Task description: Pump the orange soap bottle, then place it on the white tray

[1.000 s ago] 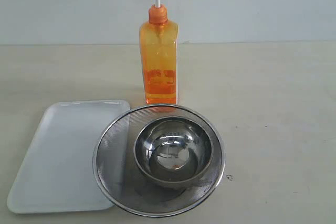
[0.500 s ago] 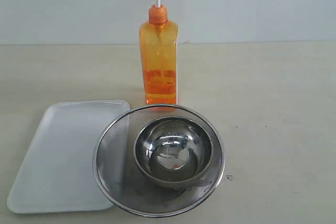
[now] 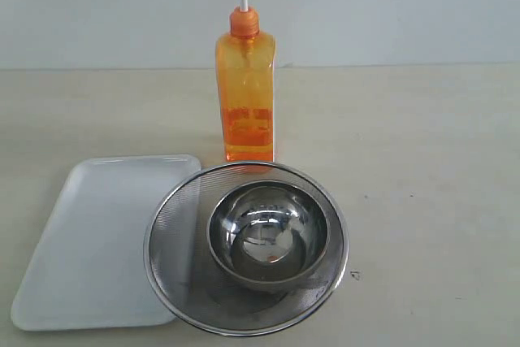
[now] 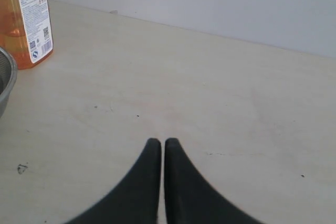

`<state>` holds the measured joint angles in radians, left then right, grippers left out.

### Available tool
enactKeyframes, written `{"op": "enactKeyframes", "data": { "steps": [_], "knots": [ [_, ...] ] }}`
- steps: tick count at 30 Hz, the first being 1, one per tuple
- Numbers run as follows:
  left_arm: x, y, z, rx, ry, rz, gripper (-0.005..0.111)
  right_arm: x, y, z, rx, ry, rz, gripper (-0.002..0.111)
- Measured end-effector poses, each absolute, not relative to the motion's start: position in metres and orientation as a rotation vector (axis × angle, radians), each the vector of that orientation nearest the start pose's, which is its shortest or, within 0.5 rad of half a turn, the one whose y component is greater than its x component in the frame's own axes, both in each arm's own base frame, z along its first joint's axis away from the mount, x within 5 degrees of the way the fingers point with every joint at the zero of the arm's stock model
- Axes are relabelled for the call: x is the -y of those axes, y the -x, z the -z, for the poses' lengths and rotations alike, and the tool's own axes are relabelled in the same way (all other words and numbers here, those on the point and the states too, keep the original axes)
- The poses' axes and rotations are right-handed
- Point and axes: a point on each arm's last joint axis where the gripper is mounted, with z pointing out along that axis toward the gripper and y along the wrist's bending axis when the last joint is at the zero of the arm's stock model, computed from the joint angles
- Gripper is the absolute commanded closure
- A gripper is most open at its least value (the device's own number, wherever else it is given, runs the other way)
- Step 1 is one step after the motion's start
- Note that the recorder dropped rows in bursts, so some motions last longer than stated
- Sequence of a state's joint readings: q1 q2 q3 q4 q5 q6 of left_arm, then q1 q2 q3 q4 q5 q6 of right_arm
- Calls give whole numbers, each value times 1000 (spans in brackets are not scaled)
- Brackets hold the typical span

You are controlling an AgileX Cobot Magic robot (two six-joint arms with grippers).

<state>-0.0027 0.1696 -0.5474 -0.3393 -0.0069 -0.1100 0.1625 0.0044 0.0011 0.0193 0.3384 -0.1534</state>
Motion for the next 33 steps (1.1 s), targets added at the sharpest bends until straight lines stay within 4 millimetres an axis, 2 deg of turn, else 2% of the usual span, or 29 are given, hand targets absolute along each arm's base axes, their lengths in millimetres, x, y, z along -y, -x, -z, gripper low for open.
{"op": "enactKeyframes", "data": {
  "steps": [3, 6, 8, 10, 12, 14, 18, 22, 28, 33],
  "knots": [
    [2, -54, -424, -1173, 202, 338, 102, -9, -53, -182, -1807, 275, -25, 108],
    [5, -97, -458, -1316, 139, 279, 102, -9, -53, -182, -1807, 275, -25, 108],
    [7, -122, -474, -1380, 103, 253, 102, -9, -53, -182, -1807, 275, -25, 108],
    [9, -152, -472, -1482, 76, 234, 102, -9, -53, -182, -1807, 275, -25, 108],
    [10, -177, -461, -1558, 38, 195, 102, -9, -53, -182, -1807, 275, -25, 108],
    [9, -200, -437, -1625, 18, 148, 102, -9, -53, -182, -1807, 275, -25, 108],
    [8, -219, -385, -1639, 35, 94, 102, -9, -53, -182, -1807, 275, -25, 108],
    [23, -222, -337, -1648, -4, 101, 102, -9, -53, -182, -1807, 275, -25, 108],
    [71, -210, -270, -1669, -186, 215, 102, -9, -53, -182, -1807, 275, -25, 108],
    [107, -188, -247, -1615, -326, 338, 102, -9, -53, -182, -1807, 275, -25, 108]
  ]
}}
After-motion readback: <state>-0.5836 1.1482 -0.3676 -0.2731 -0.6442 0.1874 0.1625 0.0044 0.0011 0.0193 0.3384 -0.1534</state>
